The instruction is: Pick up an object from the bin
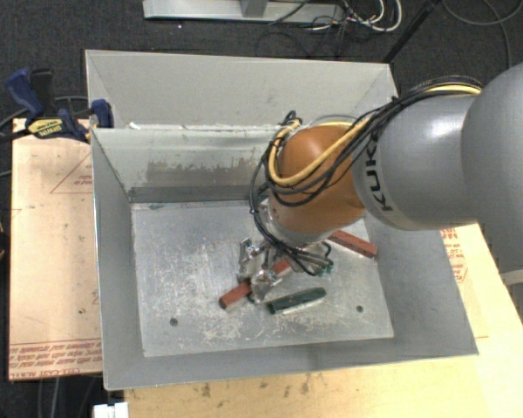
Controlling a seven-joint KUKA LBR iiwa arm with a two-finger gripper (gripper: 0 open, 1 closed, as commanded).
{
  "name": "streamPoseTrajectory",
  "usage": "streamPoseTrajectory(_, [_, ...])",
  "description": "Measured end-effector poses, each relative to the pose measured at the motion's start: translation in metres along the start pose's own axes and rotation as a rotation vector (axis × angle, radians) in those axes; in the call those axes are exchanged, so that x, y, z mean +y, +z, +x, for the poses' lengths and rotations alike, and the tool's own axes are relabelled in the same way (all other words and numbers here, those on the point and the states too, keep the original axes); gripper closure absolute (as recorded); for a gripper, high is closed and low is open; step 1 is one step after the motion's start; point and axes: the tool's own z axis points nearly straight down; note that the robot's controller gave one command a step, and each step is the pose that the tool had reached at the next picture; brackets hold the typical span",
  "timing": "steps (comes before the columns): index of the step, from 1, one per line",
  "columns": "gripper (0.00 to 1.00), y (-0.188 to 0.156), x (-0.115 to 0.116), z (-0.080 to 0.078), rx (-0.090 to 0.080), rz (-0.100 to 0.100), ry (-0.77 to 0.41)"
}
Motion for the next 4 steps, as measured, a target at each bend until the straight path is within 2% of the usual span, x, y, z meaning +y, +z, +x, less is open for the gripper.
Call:
streamPoseTrajectory(1, [1.0, 0.0, 0.0, 0.0, 0.0, 0.0, 0.0])
streamPoseTrajectory(2, [1.0, -0.116, 0.002, 0.017, 0.014, -0.001, 0.041])
streamPoseTrajectory(3, [1.0, -0.116, 0.002, 0.017, 0.014, -0.001, 0.041])
streamPoseTrajectory(4, [1.0, -0.261, -0.039, 0.036, 0.014, -0.003, -0.331])
